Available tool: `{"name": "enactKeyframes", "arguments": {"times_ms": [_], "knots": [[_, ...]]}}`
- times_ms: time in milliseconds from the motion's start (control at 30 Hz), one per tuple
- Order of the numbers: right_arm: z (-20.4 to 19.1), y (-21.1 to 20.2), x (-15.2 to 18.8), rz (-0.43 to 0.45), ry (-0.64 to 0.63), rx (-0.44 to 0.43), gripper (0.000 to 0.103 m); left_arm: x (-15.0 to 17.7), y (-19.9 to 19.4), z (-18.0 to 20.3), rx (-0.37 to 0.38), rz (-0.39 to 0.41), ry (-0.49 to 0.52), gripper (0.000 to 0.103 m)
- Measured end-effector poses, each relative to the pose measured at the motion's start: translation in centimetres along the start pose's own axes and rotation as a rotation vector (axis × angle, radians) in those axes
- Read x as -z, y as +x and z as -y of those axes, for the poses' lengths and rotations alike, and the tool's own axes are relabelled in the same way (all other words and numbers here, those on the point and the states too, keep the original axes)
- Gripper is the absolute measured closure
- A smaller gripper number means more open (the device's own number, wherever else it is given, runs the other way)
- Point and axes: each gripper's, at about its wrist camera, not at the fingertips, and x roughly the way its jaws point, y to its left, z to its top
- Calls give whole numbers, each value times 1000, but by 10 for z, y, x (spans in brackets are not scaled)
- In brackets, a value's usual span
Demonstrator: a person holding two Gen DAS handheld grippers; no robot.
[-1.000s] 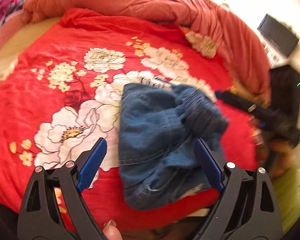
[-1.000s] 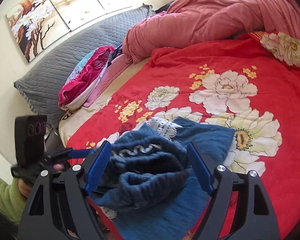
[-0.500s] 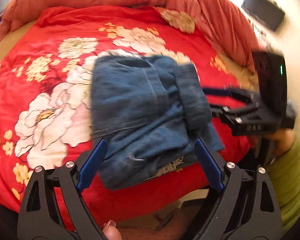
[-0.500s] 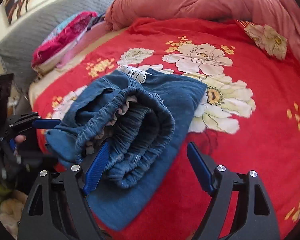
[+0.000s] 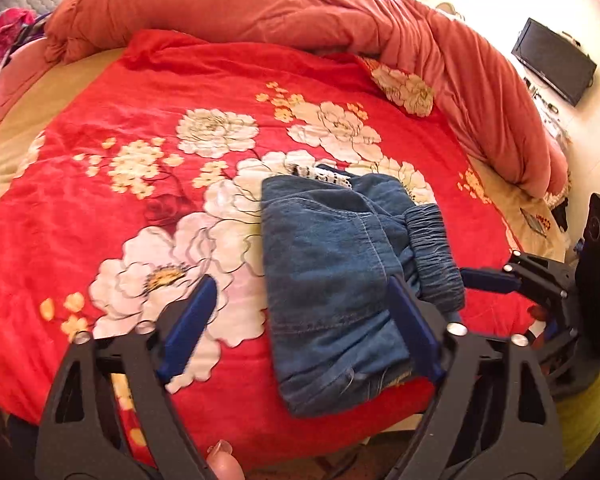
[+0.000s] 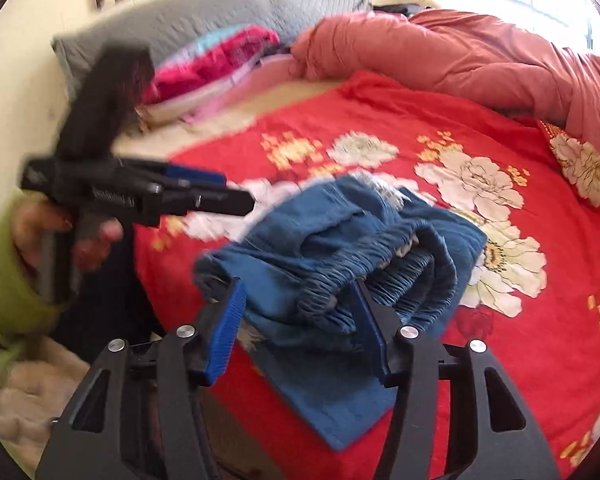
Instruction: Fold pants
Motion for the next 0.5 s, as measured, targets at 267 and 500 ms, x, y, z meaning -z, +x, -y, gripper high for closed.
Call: {"name": "enactKeyframes", "arguments": {"times_ms": [267, 500], "knots": [[15, 3, 25, -20, 41, -97, 88, -12, 54, 9, -10, -112, 50, 41], [9, 3, 45, -43, 14, -31, 84, -11, 69, 1, 4, -142, 25, 39]]}}
